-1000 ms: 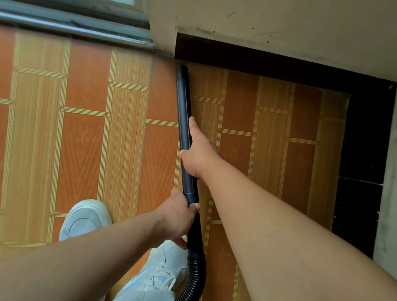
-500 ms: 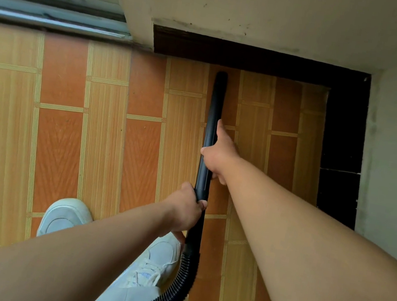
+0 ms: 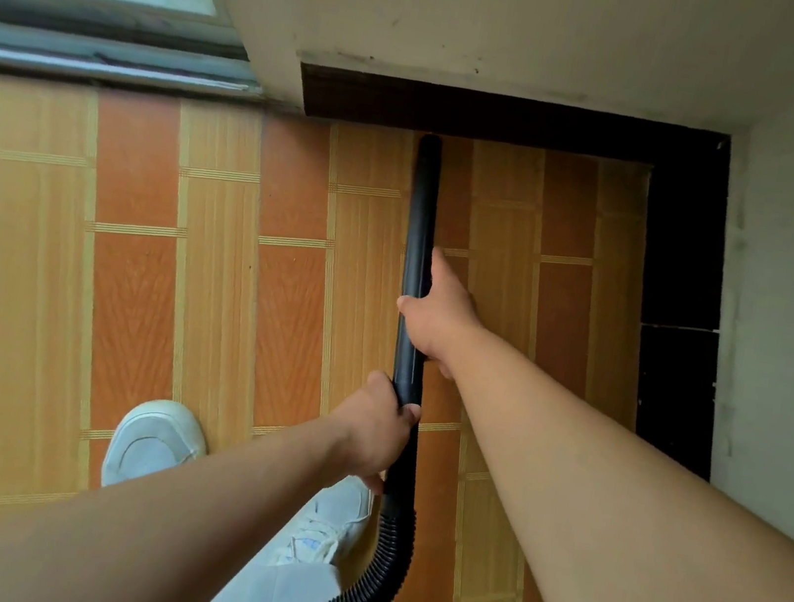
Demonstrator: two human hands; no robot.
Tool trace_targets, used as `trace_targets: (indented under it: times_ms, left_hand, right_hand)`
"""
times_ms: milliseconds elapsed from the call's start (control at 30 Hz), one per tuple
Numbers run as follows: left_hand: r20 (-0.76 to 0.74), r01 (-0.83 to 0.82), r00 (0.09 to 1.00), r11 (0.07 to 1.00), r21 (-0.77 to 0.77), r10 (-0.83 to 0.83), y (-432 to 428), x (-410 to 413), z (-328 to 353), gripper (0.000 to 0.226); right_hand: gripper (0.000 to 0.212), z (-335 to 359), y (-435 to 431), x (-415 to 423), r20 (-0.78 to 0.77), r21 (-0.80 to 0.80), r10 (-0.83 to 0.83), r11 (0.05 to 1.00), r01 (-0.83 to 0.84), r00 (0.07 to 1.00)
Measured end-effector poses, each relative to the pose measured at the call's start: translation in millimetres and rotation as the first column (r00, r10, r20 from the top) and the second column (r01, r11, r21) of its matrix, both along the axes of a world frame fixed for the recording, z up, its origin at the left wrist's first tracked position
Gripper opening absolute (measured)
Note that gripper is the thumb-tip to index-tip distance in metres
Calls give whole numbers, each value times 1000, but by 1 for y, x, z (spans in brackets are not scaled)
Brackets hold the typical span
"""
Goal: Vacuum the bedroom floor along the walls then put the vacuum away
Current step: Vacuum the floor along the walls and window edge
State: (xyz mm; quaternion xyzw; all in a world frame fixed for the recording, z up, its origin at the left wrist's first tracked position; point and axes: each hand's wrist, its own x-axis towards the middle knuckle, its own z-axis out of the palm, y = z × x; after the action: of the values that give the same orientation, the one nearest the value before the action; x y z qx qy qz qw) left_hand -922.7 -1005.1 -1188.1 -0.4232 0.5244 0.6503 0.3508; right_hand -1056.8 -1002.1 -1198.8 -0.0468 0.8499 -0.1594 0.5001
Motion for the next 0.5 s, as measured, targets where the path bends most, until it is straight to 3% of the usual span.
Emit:
trace_targets:
  times_ms: [267,500]
  left_hand:
    - [-32,-471,881,882,38,472,-48,65,43,13]
    - [-80,-636,767,771,37,637,-92,106,90,15]
  right_hand:
    - [53,52,-86,68,37,-184,257,951,-247,966]
    - [54,113,-155,123,6,-260,454,861,-437,891]
